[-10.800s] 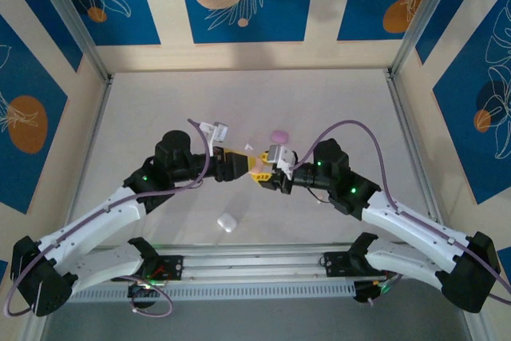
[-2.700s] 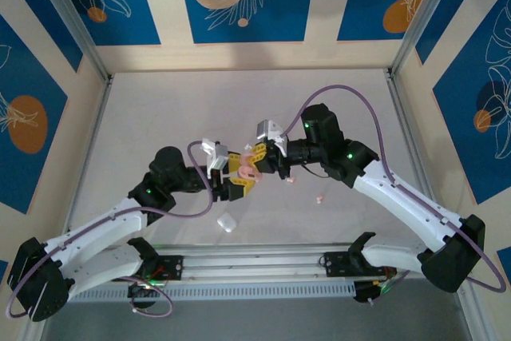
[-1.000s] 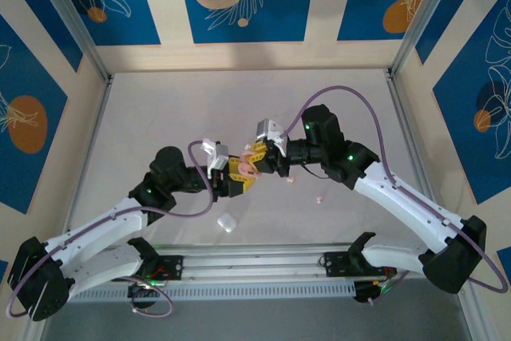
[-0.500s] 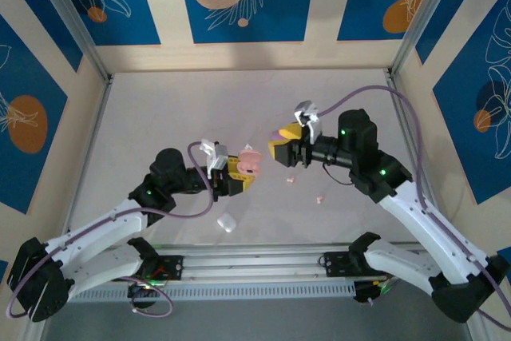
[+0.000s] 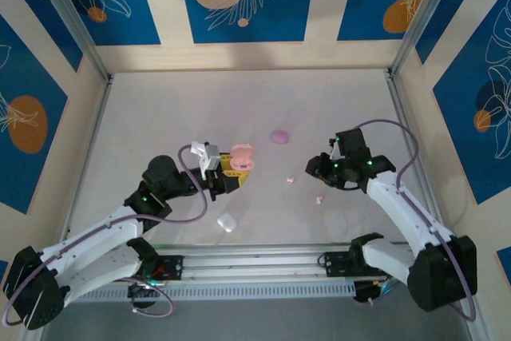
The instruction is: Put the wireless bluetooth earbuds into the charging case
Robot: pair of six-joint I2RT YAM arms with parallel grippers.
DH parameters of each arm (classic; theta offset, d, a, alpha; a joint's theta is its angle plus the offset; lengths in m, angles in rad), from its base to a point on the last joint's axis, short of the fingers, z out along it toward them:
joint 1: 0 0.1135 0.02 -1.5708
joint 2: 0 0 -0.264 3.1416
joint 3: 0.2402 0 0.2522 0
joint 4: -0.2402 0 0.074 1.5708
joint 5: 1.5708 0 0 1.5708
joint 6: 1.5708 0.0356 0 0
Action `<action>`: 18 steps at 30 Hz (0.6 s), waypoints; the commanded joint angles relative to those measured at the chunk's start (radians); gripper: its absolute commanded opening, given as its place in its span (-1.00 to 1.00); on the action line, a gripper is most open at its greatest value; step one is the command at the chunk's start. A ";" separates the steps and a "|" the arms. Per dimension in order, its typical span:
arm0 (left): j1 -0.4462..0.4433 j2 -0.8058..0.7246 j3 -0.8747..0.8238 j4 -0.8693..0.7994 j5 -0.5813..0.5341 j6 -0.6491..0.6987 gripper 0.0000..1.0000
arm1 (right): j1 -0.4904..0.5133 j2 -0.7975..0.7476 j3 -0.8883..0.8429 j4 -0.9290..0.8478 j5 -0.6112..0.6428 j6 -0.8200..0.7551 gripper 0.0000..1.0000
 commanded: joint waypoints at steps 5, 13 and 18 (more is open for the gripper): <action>-0.002 -0.038 -0.016 0.039 -0.041 0.014 -0.36 | -0.009 0.031 -0.068 -0.099 0.135 0.114 -0.34; -0.003 -0.020 -0.015 0.051 -0.038 0.007 -0.36 | -0.007 0.021 -0.161 -0.094 0.147 0.170 -0.28; -0.003 -0.015 -0.012 0.052 -0.034 0.002 -0.36 | -0.011 0.064 -0.159 -0.045 0.156 0.143 -0.20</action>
